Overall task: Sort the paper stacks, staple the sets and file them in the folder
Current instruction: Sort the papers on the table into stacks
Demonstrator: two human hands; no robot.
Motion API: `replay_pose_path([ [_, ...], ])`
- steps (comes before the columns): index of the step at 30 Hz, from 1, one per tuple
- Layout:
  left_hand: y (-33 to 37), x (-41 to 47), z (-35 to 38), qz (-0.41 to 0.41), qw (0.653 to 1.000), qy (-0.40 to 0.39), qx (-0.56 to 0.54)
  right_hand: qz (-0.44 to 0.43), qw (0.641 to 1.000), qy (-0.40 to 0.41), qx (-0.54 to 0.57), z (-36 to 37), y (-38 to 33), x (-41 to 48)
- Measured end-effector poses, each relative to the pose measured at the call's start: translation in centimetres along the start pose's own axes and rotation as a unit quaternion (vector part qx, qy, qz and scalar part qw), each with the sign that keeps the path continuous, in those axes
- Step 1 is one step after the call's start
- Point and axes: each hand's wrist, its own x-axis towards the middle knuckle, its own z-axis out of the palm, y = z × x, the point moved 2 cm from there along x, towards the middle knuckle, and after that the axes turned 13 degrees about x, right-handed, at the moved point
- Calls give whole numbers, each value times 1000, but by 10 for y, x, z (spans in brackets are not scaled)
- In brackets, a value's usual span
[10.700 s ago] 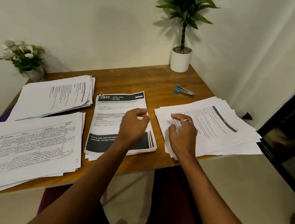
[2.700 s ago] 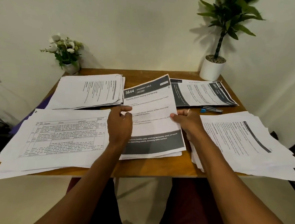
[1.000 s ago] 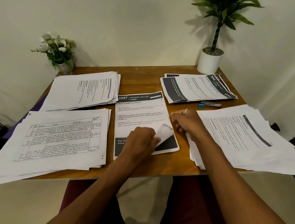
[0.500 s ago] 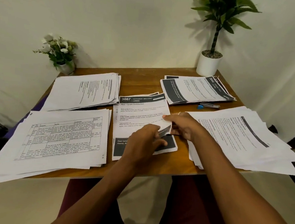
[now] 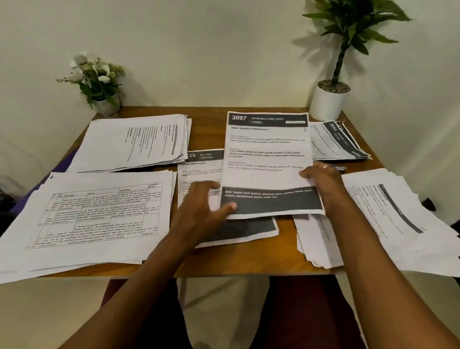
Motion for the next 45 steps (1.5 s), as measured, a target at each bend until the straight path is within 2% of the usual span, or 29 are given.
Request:
replay_pose_path([
  [3, 7, -6, 9, 45, 994, -88, 56, 10, 998, 50, 27, -10, 5, 11],
  [7, 20, -7, 25, 56, 951, -204, 226, -17, 992, 84, 88, -16, 13, 25],
  [11, 22, -6, 30, 46, 947, -218, 230, -48, 979, 137, 141, -16, 9, 30],
  [16, 30, -11, 26, 137, 948, -182, 223, -100, 952, 226, 180, -15, 1, 38],
  [19, 37, -12, 23, 156, 958, -170, 172, -82, 968, 193, 138, -11, -3, 41],
  [22, 38, -10, 19, 154, 958, -182, 157, -73, 980, 148, 107, -4, -7, 43],
  [26, 35, -10, 19, 160, 958, -178, 158, -71, 990, 121, 12, 2, -8, 43],
  [30, 35, -9, 26, 109, 968, -166, 155, -109, 986, 115, -59, 5, -4, 33],
  [34, 37, -13, 30, 63, 980, -112, 150, -129, 986, 85, -60, 9, 7, 17],
  [37, 38, -19, 31, 55, 989, -80, 109, -50, 991, -1, -123, 18, 18, 2],
  [40, 37, -24, 35, 76, 992, -50, 89, 15, 979, -75, -189, 29, 24, -11],
  [42, 36, -26, 38, 109, 990, -31, 89, 44, 976, -123, -176, 38, 25, -18],
  [45, 39, -31, 39, 203, 973, 1, 107, 86, 969, -171, -155, 49, 25, -23],
])
